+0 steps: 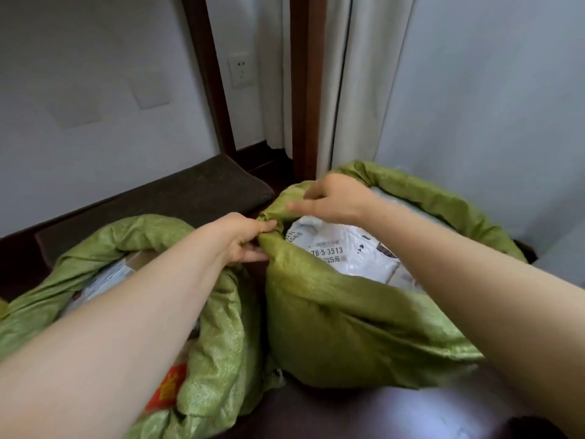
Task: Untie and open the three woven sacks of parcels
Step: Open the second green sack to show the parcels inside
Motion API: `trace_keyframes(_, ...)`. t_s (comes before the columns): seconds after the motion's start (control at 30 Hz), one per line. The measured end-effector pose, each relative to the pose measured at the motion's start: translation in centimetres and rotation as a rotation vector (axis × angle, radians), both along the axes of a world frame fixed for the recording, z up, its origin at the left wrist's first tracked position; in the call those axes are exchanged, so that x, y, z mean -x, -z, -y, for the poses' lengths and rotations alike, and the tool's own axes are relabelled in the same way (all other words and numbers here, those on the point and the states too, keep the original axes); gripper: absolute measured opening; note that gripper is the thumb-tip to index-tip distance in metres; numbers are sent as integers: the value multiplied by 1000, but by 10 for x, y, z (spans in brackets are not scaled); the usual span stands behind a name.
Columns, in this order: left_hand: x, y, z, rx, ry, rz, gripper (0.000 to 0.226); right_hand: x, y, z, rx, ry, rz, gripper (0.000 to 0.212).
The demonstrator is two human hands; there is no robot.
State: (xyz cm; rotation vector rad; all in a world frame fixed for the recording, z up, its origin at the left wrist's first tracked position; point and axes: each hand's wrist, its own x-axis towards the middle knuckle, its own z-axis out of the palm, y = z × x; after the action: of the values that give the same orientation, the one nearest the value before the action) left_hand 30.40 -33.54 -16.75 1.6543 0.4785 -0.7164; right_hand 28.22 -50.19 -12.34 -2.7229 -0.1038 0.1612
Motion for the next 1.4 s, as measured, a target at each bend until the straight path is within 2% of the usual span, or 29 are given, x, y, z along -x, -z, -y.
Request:
trace_keyframes(0.07, -1, 6, 0, 84, -110, -52, 13, 35, -12, 0, 51, -88, -312, 51)
trace_keyframes(0.1, 0, 8, 1, 130, -156, -74, 15, 50, -15, 3, 89, -130, -399, 44)
trace_keyframes(0.17, 1, 10, 4, 226, -260, -116, 21, 73, -18, 6, 132, -200, -423, 36)
trace_keyframes(0.27, 2, 9, 11, 398, -412, -177, 22, 89, -11, 9, 247, -217, -204, 31)
trace_keyframes(0.3, 2, 9, 14, 447, -473, -191, 19, 95, -5, 8, 318, -190, -64, 25)
trace_keyframes(0.37, 5, 6, 19, 527, -540, -202, 16, 107, 12, 6, 454, -122, 249, 29)
trace_keyframes(0.4, 9, 5, 21, 510, -525, -175, 16, 112, 23, 7, 529, -110, 329, 32)
trace_keyframes(0.43, 11, 8, 23, 387, -490, -115, 14, 115, 34, 7, 567, -115, 400, 33)
trace_keyframes(0.47, 12, 12, 23, 166, -424, -2, 14, 117, 45, 9, 557, -138, 478, 28)
trace_keyframes(0.53, 18, 19, 26, -486, -154, 336, 44, 117, 75, 17, 555, -168, 638, 8)
trace_keyframes(0.57, 27, 18, 30, -723, -18, 572, 50, 117, 85, 22, 551, -172, 682, 9)
trace_keyframes(0.6, 37, 14, 35, -756, 78, 806, 51, 115, 90, 26, 535, -171, 725, 11)
trace_keyframes(0.63, 48, 12, 42, -629, 198, 955, 52, 112, 93, 31, 509, -148, 759, 11)
trace_keyframes(0.67, 60, 10, 48, -454, 372, 1008, 57, 108, 94, 34, 478, -132, 785, 10)
trace_keyframes(0.7, 69, 11, 54, -394, 609, 972, 64, 106, 93, 38, 433, -134, 790, 9)
trace_keyframes(0.77, 75, 24, 61, -525, 955, 969, 66, 107, 91, 50, 316, -171, 726, 17)
trace_keyframes(0.83, 72, 28, 62, -620, 939, 1075, 48, 117, 84, 63, 182, -92, 659, 32)
trace_keyframes(0.9, 74, 30, 65, -661, 869, 1247, 33, 127, 70, 77, -35, 250, 665, 38)
trace_keyframes(0.97, 78, 35, 70, -717, 903, 1451, 29, 123, 60, 100, -273, 793, 585, 46)
trace_keyframes(1.03, 86, 42, 75, -796, 940, 1571, 34, 116, 64, 121, -578, 1212, 205, 77)
trace_keyframes(1.07, 89, 46, 77, -838, 953, 1601, 38, 114, 69, 125, -777, 1312, 99, 89)
trace_keyframes(1.1, 93, 49, 79, -855, 965, 1613, 39, 115, 74, 124, -996, 1349, 72, 89)
trace_keyframes(1.13, 96, 50, 80, -854, 974, 1612, 35, 115, 82, 123, -1131, 1350, 101, 76)
trace_keyframes(1.2, 99, 51, 80, -824, 983, 1600, 25, 117, 89, 121, -1196, 1346, 226, 25)
trace_keyframes(1.23, 98, 51, 80, -816, 1005, 1589, 26, 117, 89, 121, -1253, 1355, 251, 14)
trace_keyframes(1.27, 99, 49, 79, -814, 1048, 1561, 26, 116, 90, 124, -1372, 1359, 250, 14)
trace_keyframes(1.33, 98, 45, 73, -791, 1126, 1546, 17, 114, 91, 131, -1771, 1314, 200, 19)
trace_keyframes(1.37, 98, 42, 70, -756, 1112, 1555, 14, 116, 91, 131, -1942, 1270, 132, 25)
trace_keyframes(1.4, 97, 38, 68, -712, 1056, 1550, 20, 120, 92, 128, -2023, 1251, 45, 27)
